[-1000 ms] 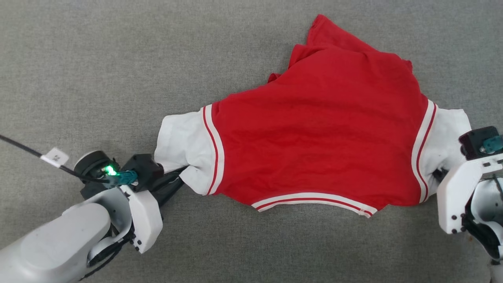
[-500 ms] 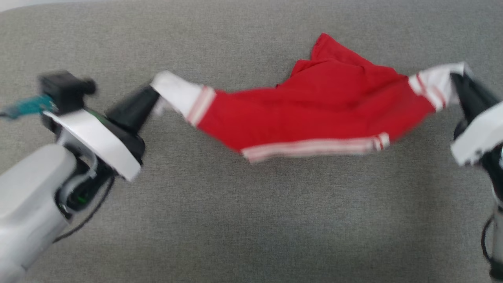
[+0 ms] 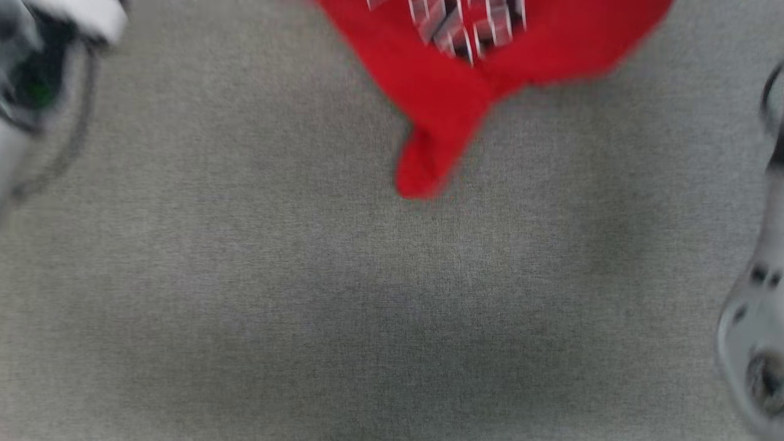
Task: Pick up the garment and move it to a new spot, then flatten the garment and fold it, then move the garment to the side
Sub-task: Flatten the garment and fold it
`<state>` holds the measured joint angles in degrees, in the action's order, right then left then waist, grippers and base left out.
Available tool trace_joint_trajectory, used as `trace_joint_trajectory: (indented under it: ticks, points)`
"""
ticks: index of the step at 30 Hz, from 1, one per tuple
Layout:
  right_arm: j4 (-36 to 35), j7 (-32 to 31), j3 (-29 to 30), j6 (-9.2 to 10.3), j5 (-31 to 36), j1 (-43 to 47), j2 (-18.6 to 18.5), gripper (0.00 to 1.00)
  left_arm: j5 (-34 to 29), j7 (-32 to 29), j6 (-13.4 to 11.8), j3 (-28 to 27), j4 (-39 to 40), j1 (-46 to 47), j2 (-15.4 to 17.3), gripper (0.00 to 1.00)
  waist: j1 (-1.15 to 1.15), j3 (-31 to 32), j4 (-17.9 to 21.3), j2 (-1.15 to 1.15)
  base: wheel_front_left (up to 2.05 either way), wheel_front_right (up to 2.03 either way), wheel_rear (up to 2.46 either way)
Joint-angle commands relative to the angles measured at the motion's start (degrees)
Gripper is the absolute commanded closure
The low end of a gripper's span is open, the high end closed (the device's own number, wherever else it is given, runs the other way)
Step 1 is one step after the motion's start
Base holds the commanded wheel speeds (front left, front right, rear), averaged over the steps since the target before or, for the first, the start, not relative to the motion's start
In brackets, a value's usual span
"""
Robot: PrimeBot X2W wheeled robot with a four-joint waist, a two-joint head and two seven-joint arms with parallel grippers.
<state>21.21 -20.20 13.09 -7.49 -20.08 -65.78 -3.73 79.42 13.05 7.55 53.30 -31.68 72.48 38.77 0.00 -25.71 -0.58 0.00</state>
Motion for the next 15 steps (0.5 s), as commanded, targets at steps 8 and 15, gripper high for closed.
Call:
trace_joint_trajectory:
  ticks: [8,15]
  points:
    - [15.5,13.6,5.3,0.01,6.7,-23.5,0.7,1.0,0.4,1.8,-0.1,-5.9,-11.7,18.4,-2.8,1.0,0.0,-3.0,0.6,0.0,0.0,0.0,0.0]
    - [23.8,17.7,4.6,0.0,7.6,-24.7,0.6,1.0,1.7,2.0,-0.1,-5.3,-9.9,16.3,-3.6,1.0,0.0,-0.9,0.1,0.0,0.0,0.0,0.0]
